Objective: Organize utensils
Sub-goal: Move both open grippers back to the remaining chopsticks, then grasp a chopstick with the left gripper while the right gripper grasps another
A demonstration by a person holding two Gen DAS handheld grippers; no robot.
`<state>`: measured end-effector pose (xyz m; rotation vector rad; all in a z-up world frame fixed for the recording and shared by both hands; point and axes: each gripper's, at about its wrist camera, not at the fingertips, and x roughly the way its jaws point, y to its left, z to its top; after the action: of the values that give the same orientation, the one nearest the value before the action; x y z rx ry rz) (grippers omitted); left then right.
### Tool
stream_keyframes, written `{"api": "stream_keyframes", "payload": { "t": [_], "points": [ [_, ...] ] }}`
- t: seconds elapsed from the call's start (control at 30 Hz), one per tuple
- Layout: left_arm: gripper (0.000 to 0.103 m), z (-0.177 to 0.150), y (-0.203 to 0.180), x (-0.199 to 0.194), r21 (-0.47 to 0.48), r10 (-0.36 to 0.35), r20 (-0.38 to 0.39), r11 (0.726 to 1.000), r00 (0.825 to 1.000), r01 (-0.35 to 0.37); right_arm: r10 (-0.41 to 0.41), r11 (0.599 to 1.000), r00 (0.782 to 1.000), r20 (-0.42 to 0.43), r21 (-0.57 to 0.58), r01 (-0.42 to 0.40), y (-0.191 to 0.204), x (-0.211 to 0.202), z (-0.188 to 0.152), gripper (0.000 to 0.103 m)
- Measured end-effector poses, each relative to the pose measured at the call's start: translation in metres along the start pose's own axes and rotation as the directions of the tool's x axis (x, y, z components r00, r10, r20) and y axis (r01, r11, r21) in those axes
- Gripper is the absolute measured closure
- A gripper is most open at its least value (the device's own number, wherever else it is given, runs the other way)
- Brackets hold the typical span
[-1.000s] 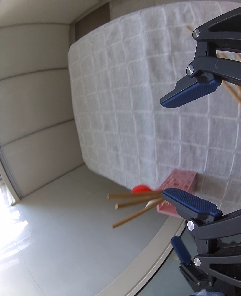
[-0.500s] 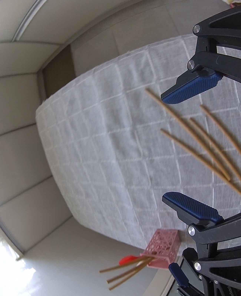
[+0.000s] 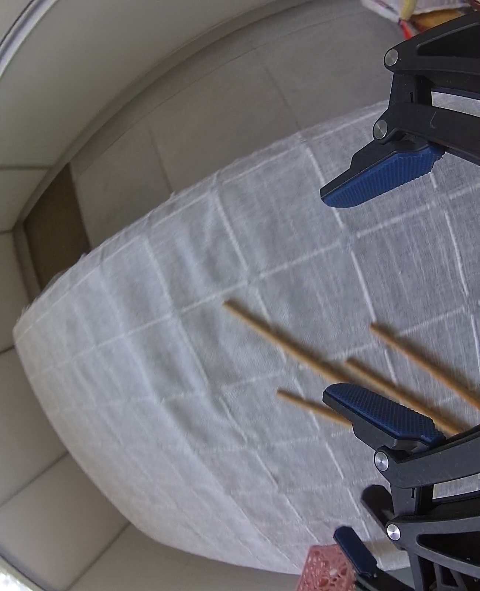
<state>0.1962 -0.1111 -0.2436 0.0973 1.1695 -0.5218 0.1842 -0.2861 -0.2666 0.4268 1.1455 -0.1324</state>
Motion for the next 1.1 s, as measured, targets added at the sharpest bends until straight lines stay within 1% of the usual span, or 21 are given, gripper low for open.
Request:
{"api": "stream_keyframes", "payload": {
  "t": [0.1,0.27,0.33,0.4,0.47,0.5,0.57,0.73,0.83,0.93,1.0,1.1],
  "points": [
    [0.066,0.006,-0.009,0.018,0.015,-0.032,-0.028,0.999,0.999,0.032,0.015,0.999,1.000,-0.016,0.032,-0.015,-0.007,0.004,0.001,0.020],
    [0.077,0.016,-0.022,0.037,0.042,-0.057,-0.056,0.997,0.997,0.059,0.007,0.999,0.999,-0.036,0.035,-0.006,-0.010,0.008,0.002,0.020],
    [0.083,0.018,-0.027,0.043,0.052,-0.054,-0.072,0.997,0.996,0.058,0.006,0.999,0.999,-0.042,0.033,-0.004,-0.009,0.010,0.002,0.020],
    [0.084,0.020,-0.031,0.048,0.070,-0.038,-0.086,0.997,0.996,0.045,0.005,1.000,0.999,-0.046,0.029,-0.003,-0.007,0.012,0.002,0.020],
    [0.090,0.022,-0.035,0.049,0.092,-0.017,-0.082,0.995,0.996,0.024,0.006,1.000,0.999,-0.051,0.028,-0.005,-0.005,0.014,0.002,0.020],
    [0.095,0.023,-0.035,0.050,0.096,-0.008,-0.084,0.995,0.996,0.016,0.007,1.000,0.999,-0.054,0.028,-0.005,-0.004,0.015,0.002,0.020],
    [0.095,0.024,-0.032,0.050,0.092,-0.015,-0.089,0.995,0.996,0.024,0.006,1.000,0.998,-0.061,0.027,-0.004,-0.003,0.017,0.001,0.020],
    [0.096,0.024,-0.021,0.035,0.090,0.028,-0.041,0.996,0.999,-0.024,-0.005,1.000,0.997,-0.075,0.020,0.006,-0.001,0.021,0.000,0.020],
    [0.097,0.021,-0.009,0.018,0.066,0.042,-0.013,0.997,0.999,-0.041,-0.025,1.000,0.997,-0.077,0.009,0.026,0.001,0.024,0.000,0.020],
    [0.097,0.017,0.001,-0.003,0.054,0.067,0.030,0.996,0.997,-0.068,-0.034,0.999,0.996,-0.081,-0.003,0.034,0.007,0.028,0.002,0.020],
    [0.097,0.012,0.007,-0.018,0.053,0.086,0.064,0.995,0.994,-0.090,-0.030,1.000,0.996,-0.084,0.001,0.030,0.010,0.032,0.004,0.020],
    [0.097,0.000,0.022,-0.040,0.034,0.100,0.103,0.994,0.990,-0.104,-0.007,1.000,0.995,-0.096,0.019,0.009,0.014,0.038,0.011,0.020]
  ]
}}
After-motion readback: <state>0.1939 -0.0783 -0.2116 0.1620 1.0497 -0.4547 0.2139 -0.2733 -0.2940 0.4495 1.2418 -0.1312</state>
